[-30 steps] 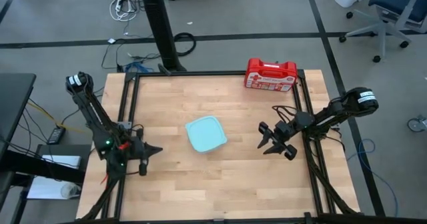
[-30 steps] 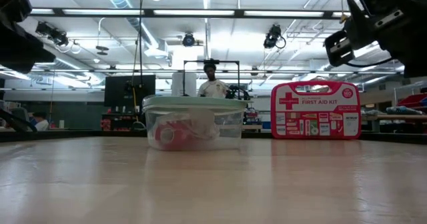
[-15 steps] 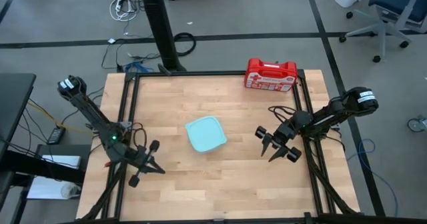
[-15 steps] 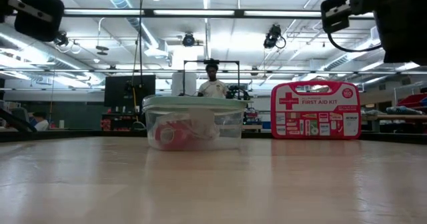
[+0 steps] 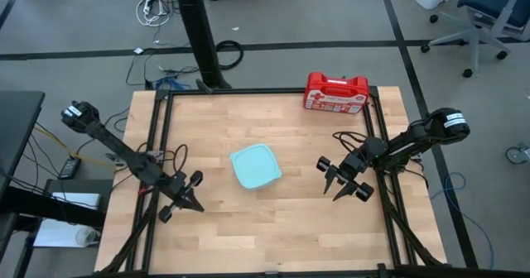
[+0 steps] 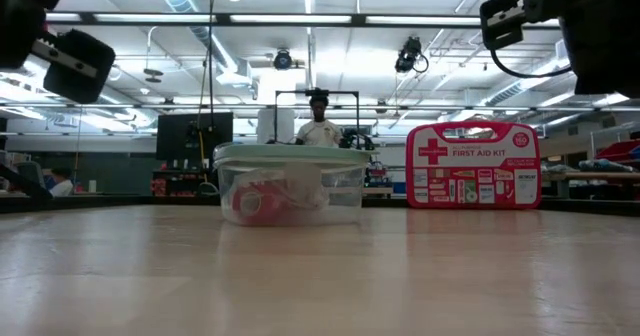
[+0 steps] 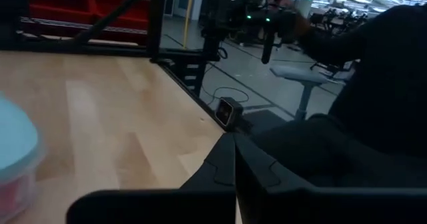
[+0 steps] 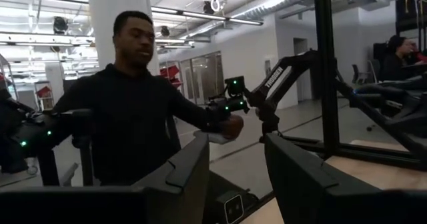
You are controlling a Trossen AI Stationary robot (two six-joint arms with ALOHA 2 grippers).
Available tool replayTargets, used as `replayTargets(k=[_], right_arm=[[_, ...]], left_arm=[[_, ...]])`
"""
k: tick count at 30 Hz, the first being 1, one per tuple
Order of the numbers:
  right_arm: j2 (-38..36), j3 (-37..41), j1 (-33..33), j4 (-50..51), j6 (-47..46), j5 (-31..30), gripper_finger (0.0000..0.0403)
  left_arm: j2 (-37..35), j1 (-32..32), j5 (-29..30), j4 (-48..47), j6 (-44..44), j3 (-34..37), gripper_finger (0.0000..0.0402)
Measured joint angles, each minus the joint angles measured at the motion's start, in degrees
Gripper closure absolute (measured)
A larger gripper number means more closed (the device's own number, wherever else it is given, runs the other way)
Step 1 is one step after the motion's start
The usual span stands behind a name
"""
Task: Roll bandage
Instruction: Return to Home Position
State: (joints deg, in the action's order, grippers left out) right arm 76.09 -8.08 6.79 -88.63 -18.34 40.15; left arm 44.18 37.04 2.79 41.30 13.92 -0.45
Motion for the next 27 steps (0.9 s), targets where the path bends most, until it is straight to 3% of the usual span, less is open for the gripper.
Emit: replayTargets(k=[4,8,11,22,27], right_arm=[[0.00,0.00,0.00,0.02,-0.01,0.00,0.0254],[0.00,0.00,0.00,0.02,-0.01,0.00,0.0254],[0.00,0.00,0.00,0.02,0.01,-0.01,0.0254],[-0.32,0.47,-0.20,0.28,-0.01,-0.03,0.0254],[-2.45,6.73,-1.59,6.56,0.04,-0.25,0.0254]], left_arm=[[-0.01,-1.29,0.60,-1.32,-1.21,0.00,0.0402],[0.00,-1.57,8.89,-4.97,-6.22,0.00,0.0402],[0.04,-1.57,12.23,-7.63,-2.48,0.00,0.0402],[0.02,-1.57,12.40,-7.33,1.31,0.02,0.0401],[-0.02,-1.55,12.42,-7.33,1.33,0.04,0.0401]])
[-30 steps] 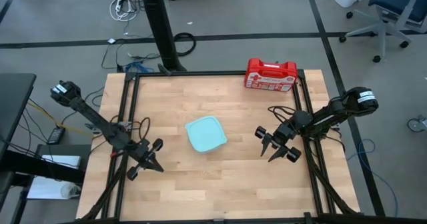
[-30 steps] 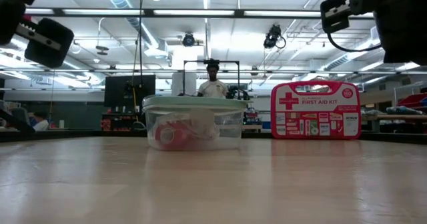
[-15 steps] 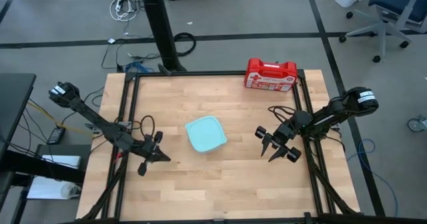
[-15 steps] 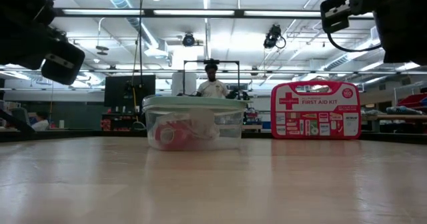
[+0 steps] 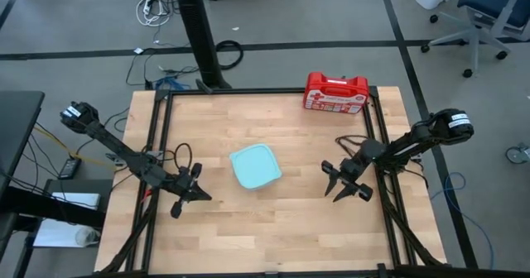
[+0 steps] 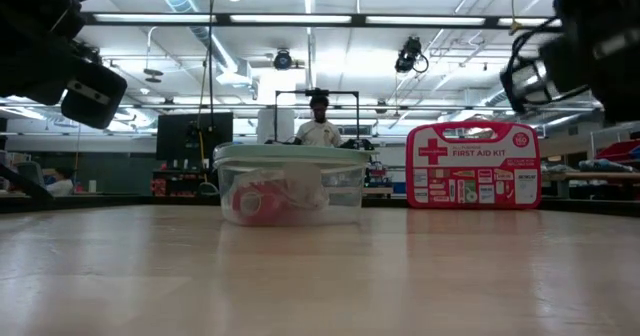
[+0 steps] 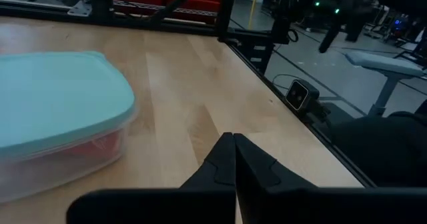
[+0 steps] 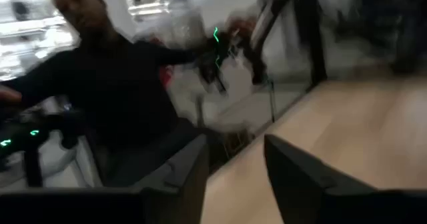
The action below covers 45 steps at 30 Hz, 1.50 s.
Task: Roll bandage
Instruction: Return to Home Position
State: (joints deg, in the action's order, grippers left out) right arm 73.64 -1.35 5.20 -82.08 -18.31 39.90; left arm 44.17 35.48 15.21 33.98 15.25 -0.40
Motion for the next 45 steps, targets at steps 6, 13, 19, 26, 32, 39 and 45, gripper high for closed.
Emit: replayTargets(k=[6,13,19,26,32,39,45], right_arm=[[-1.94,0.88,-0.37,16.98,-0.04,2.05,0.0254],[-1.46,0.90,-1.62,27.67,-0.03,1.39,0.0254],[-0.33,0.94,-1.62,42.54,0.87,-0.95,0.0254],[0.08,0.98,-1.54,47.94,10.02,-1.16,0.0254],[0.31,1.10,-1.56,50.69,25.99,-1.91,0.0254],[-3.47,1.10,-1.56,48.64,25.06,-2.34,0.0254],[-13.85,1.08,-2.03,48.87,24.20,-3.12,0.0254]], left_arm=[[-0.17,0.00,0.06,0.55,0.02,0.00,0.0400],[-2.57,-0.11,-0.11,-5.55,0.02,0.00,0.0400],[-8.22,-0.65,-0.14,-23.88,0.02,0.00,0.0400],[-16.53,-0.72,-0.95,-31.38,0.07,0.00,0.0400],[-24.37,-0.72,-0.97,-31.56,0.06,0.00,0.0400],[-27.59,-0.72,-0.95,-31.63,0.04,0.00,0.0400],[-27.81,-0.72,-0.95,-31.74,0.04,0.00,0.0400]])
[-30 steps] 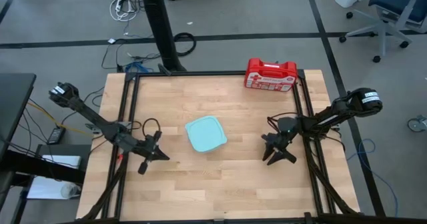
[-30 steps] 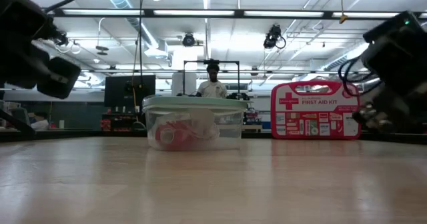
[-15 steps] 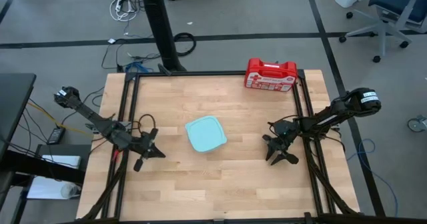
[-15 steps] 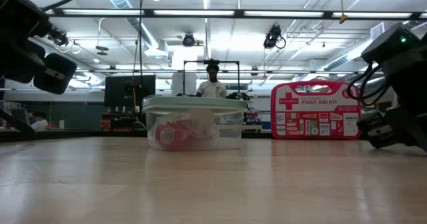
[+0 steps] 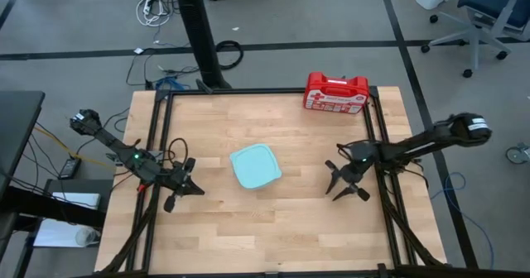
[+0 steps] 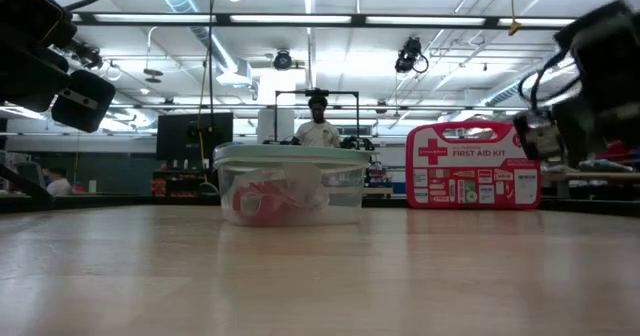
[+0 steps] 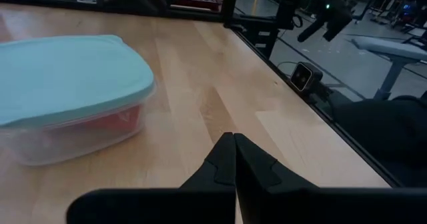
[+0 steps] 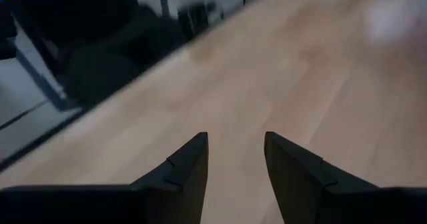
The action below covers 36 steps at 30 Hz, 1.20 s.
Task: Roll bandage
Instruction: Return to Home Position
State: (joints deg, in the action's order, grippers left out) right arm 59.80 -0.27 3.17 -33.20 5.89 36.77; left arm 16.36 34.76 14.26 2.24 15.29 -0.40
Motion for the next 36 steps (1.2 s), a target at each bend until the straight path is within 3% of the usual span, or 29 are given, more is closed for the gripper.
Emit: replayTargets(k=[11,26,32,36], right_arm=[[-27.91,-0.04,-0.01,0.11,0.20,0.10,0.0254],[-58.19,-0.04,-0.01,0.04,0.23,0.18,0.0254],[-59.68,-0.07,0.06,-5.08,0.26,1.48,0.0254],[-59.59,-0.07,0.04,0.82,0.28,1.44,0.0254]], left_arm=[[-4.02,0.00,0.02,-0.09,0.00,-0.02,0.0400],[-14.88,0.00,0.04,-0.18,0.00,-0.02,0.0400],[-16.37,-0.02,0.11,0.15,0.00,0.02,0.0400],[-16.39,-0.10,0.09,-0.01,-0.01,0.02,0.0400]])
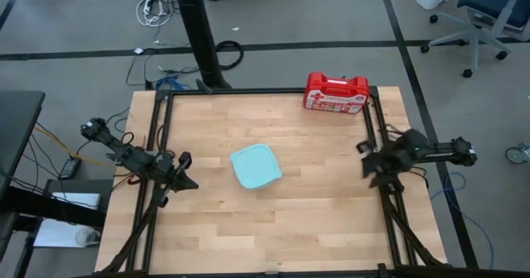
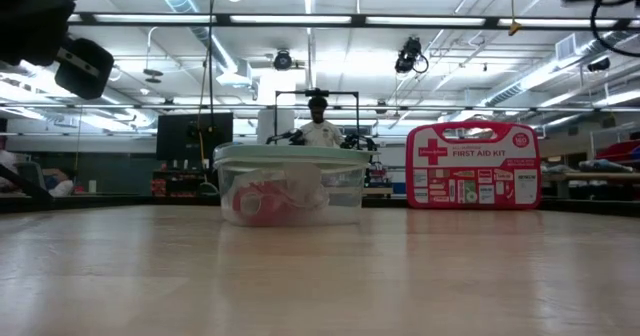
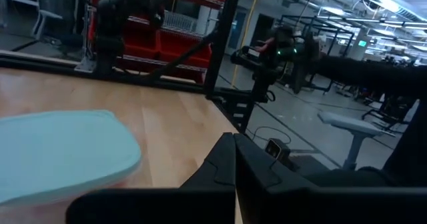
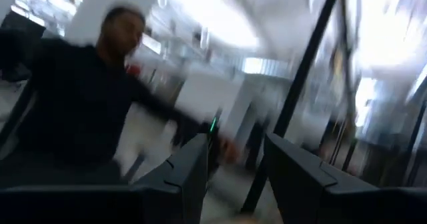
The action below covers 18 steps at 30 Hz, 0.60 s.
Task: Roll bandage
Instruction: Return to Home Position
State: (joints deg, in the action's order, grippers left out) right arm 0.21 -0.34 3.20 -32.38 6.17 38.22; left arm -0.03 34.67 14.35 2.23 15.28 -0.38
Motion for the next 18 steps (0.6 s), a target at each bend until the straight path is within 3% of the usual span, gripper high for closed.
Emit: replayTargets(k=[6,18], right_arm=[[0.19,-0.11,-0.25,28.33,-0.52,-0.95,0.0254],[0.02,-0.13,-3.40,28.03,-5.04,-1.05,0.0254]], left_arm=[[0.01,-2.57,0.00,-0.08,0.00,0.00,0.0400],[0.02,-10.36,-0.28,0.41,-0.01,0.00,0.0400]])
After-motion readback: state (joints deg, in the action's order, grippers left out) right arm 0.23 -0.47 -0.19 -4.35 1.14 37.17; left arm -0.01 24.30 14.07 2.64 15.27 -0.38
